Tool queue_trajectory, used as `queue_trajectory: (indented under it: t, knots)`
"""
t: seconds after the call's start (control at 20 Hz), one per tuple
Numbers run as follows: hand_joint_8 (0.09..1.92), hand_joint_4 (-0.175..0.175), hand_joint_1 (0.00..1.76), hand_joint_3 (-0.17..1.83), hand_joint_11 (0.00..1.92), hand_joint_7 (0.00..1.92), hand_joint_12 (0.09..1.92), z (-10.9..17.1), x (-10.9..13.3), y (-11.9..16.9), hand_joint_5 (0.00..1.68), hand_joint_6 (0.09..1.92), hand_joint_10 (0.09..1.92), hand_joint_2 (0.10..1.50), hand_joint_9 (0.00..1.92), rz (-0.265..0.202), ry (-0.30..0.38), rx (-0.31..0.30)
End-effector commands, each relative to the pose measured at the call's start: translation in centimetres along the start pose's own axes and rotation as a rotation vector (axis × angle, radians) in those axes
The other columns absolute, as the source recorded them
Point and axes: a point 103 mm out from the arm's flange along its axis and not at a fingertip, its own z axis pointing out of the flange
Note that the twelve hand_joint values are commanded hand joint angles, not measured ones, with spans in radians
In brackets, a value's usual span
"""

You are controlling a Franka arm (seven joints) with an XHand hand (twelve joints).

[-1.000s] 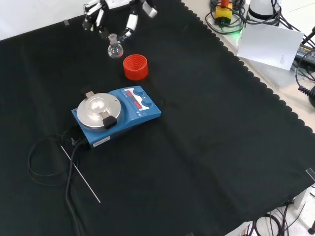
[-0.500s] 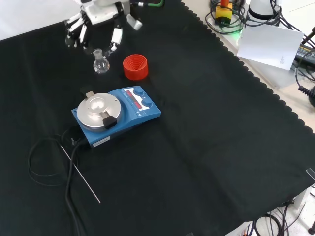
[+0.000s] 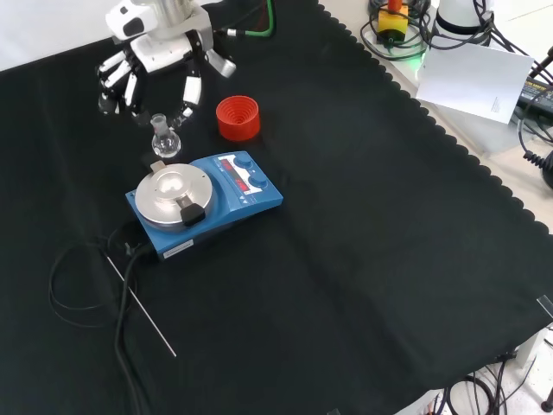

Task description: Place the round-bottom flask on the heater.

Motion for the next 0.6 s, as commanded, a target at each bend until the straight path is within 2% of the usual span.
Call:
queue_trajectory:
  t: [0.05,0.6]
  knots:
    - [0.68,-0.074,1.14,0.87,0.15,0.28,1.41,1.0,1.4,1.0,1.12,1.04,0.64,0.63,0.57,-0.037,-0.002,0.023]
    - [0.68,-0.077,1.14,0.87,0.15,0.28,1.41,2.2,2.2,2.0,1.12,1.04,0.64,0.63,0.57,-0.055,-0.006,0.05]
